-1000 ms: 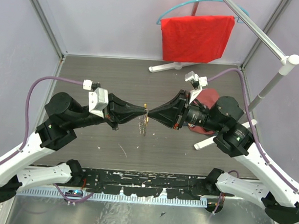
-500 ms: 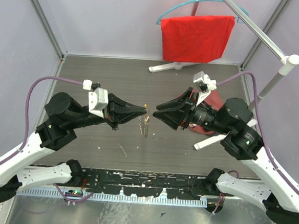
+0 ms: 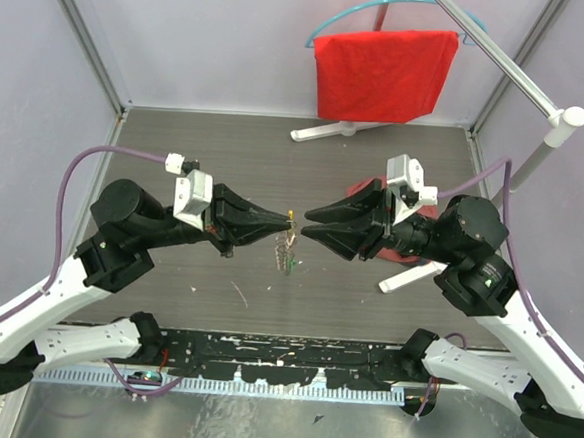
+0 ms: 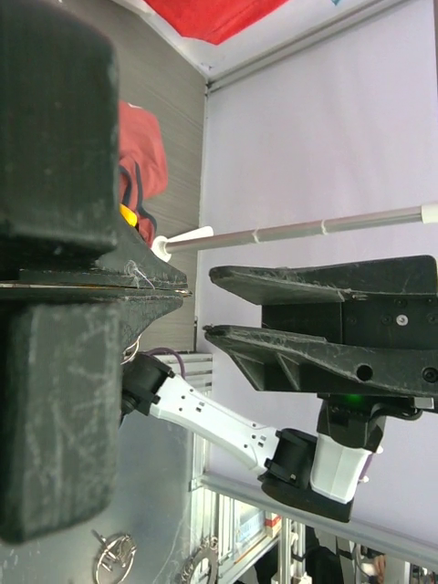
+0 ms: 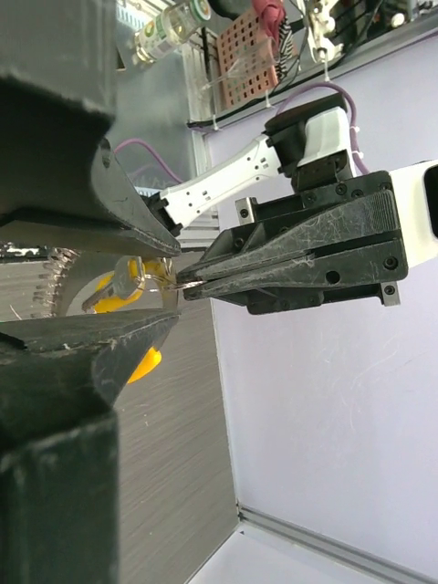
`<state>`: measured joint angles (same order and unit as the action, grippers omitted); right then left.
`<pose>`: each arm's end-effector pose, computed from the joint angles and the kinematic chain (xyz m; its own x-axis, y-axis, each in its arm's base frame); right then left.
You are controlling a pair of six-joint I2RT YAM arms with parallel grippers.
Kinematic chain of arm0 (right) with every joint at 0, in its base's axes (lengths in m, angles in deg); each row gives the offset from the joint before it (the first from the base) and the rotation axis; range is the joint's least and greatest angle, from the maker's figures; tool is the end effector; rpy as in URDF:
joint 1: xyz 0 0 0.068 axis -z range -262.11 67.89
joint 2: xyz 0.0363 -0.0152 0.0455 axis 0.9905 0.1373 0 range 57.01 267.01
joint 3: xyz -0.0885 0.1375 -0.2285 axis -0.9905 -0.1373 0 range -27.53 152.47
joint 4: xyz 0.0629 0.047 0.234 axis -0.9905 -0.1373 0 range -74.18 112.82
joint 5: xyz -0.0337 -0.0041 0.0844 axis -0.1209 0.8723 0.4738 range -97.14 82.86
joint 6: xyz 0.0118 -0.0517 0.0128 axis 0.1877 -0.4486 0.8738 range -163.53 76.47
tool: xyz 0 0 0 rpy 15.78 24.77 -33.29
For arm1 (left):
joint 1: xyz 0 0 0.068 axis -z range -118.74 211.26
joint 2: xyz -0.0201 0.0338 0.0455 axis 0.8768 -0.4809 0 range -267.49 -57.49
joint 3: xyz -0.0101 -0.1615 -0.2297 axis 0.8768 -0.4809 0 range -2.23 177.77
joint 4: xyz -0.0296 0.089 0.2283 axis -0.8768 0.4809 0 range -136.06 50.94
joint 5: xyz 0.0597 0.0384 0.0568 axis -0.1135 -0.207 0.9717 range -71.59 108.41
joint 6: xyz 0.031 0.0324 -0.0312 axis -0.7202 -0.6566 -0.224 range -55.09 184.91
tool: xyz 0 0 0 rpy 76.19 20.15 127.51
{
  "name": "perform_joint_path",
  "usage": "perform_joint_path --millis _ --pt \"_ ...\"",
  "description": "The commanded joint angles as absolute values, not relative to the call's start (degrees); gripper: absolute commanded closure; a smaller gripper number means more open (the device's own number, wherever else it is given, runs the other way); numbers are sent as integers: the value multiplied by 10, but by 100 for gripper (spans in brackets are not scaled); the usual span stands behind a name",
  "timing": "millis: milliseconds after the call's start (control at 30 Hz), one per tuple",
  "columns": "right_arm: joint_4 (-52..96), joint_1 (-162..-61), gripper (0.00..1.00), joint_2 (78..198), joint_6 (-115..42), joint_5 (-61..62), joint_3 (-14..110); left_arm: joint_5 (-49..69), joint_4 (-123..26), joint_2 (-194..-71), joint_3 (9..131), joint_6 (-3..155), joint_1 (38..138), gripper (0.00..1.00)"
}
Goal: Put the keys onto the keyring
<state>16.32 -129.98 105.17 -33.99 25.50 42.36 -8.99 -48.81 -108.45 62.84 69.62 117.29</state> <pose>0.0728 0.1098 0.4847 0.0124 0.2217 -0.9750 -0.9894 0.1441 0.0202 0.0743 -0.1406 0.4700 0.0809 -0.2505 -0.9647 0.9924 0.1107 0.0544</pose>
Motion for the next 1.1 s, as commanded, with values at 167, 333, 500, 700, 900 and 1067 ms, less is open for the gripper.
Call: perform_joint_path --millis 167,333,500,700,900,1067 --pt "202 -1300 68 1062 -365 293 426 -116 -527 -1087 637 714 1174 100" --pt "194 -1300 71 1070 -367 307 425 -115 -530 -1086 636 714 1175 100" --pt "192 -1300 72 1076 -366 314 426 -116 -528 -1087 636 713 1174 100" --pt "192 -1300 74 1082 -364 318 427 -117 -529 -1088 637 713 1174 100" --pt "193 -1300 98 1085 -364 321 428 -116 -528 -1088 636 713 1174 100" --pt "191 -1300 99 1083 -365 321 432 -127 -520 -1092 640 712 1175 95"
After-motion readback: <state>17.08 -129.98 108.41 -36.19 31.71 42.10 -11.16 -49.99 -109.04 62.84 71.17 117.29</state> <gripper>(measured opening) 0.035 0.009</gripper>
